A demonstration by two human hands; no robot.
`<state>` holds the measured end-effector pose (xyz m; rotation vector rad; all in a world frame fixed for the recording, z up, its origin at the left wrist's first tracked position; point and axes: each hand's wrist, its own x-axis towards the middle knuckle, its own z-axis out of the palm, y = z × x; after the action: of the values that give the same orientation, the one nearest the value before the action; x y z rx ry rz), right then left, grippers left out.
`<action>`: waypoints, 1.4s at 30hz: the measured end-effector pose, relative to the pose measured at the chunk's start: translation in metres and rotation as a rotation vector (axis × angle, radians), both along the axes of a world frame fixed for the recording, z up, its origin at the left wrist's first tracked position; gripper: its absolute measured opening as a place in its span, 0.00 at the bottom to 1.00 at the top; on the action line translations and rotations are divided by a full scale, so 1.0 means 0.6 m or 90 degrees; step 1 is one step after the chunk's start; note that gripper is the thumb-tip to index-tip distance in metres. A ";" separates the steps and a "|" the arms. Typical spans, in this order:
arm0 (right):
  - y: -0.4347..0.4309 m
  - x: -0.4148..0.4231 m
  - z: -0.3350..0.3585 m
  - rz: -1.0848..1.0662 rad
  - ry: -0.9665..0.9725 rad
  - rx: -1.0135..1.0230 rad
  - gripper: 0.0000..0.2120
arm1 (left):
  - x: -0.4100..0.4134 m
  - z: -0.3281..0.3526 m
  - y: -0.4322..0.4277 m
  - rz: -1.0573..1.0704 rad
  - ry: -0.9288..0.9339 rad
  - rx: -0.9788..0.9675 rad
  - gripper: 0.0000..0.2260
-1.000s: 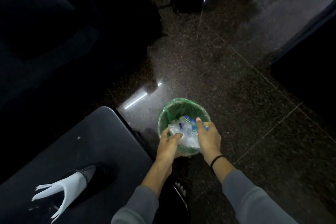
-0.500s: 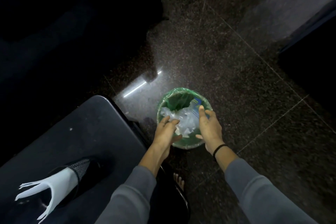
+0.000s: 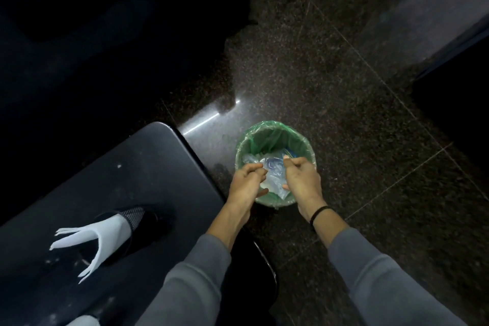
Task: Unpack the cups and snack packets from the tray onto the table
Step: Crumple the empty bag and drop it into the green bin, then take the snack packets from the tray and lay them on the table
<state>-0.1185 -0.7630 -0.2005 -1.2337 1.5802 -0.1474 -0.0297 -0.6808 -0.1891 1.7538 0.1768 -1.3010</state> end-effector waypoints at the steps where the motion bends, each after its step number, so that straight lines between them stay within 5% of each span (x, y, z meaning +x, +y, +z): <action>1: 0.005 0.002 0.008 0.002 -0.011 -0.001 0.09 | 0.000 0.007 0.004 0.009 -0.007 -0.004 0.10; 15: 0.176 0.054 0.225 0.139 -0.206 -0.152 0.01 | 0.038 0.231 0.175 0.041 -0.110 -0.162 0.05; 24: 0.386 0.154 0.366 0.303 -0.266 -0.192 0.02 | 0.124 0.357 0.419 0.119 -0.216 -0.192 0.05; 42: 0.935 0.362 0.339 0.675 -0.280 -0.103 0.04 | 0.245 0.320 1.018 0.357 -0.327 -0.057 0.05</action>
<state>0.0986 -0.2022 0.0029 -1.8568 0.4200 0.1365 0.1173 -0.0703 0.0030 1.7326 0.2841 -0.4369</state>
